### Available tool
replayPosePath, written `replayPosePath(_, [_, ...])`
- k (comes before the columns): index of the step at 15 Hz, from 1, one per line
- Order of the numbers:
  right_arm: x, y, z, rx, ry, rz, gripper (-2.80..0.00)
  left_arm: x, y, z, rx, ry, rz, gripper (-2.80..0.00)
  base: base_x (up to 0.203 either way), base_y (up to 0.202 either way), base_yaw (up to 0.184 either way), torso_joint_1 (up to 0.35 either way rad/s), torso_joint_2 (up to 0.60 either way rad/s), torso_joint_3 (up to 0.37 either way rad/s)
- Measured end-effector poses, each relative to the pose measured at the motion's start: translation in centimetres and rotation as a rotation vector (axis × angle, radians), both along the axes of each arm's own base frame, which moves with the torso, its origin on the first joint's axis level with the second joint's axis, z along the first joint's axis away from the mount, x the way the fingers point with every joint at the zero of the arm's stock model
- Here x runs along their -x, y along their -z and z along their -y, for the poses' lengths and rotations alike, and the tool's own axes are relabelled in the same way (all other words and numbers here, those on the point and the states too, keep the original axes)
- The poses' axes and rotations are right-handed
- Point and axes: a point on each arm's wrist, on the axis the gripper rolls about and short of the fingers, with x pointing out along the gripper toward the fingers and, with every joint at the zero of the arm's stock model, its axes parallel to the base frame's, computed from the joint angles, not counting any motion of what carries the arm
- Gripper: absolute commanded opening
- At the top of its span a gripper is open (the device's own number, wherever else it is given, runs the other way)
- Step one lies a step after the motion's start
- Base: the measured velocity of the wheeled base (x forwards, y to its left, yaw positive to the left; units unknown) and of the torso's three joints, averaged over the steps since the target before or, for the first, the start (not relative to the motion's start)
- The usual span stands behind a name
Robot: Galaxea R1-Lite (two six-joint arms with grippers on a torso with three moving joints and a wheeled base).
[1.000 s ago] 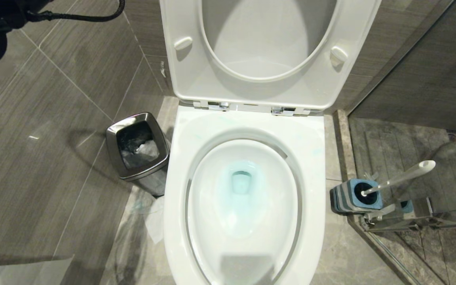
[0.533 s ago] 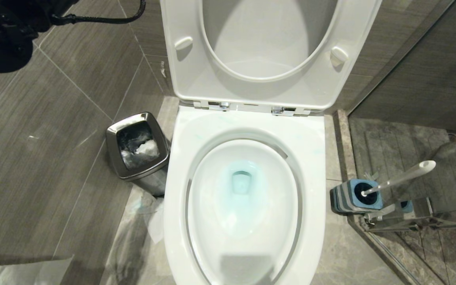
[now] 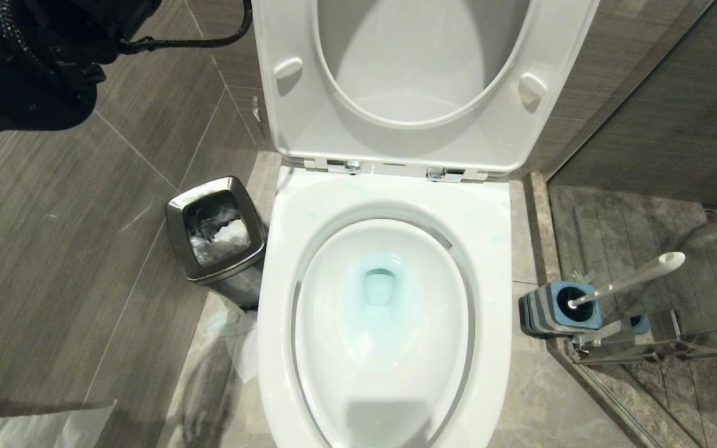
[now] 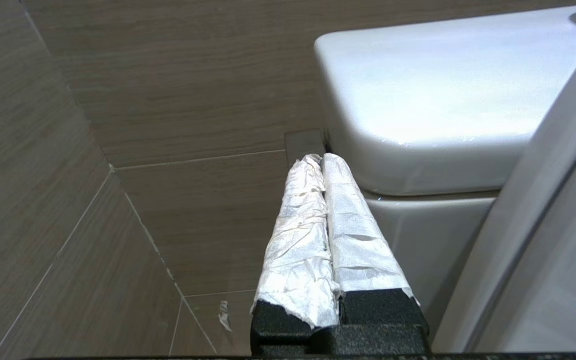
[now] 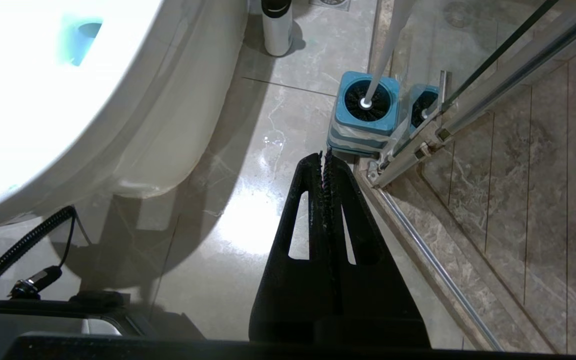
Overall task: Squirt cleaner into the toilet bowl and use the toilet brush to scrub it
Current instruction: Flush the toilet
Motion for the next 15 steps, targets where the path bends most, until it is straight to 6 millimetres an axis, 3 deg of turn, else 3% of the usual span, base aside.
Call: replayPosePath(15, [0.0, 0.0, 0.0, 0.000, 0.000, 0.000, -2.80, -2.9, 2.4, 1.0, -0.003, 0.000, 0.000, -2.80, 0.000, 0.000, 0.000, 0.000, 0.00, 0.000])
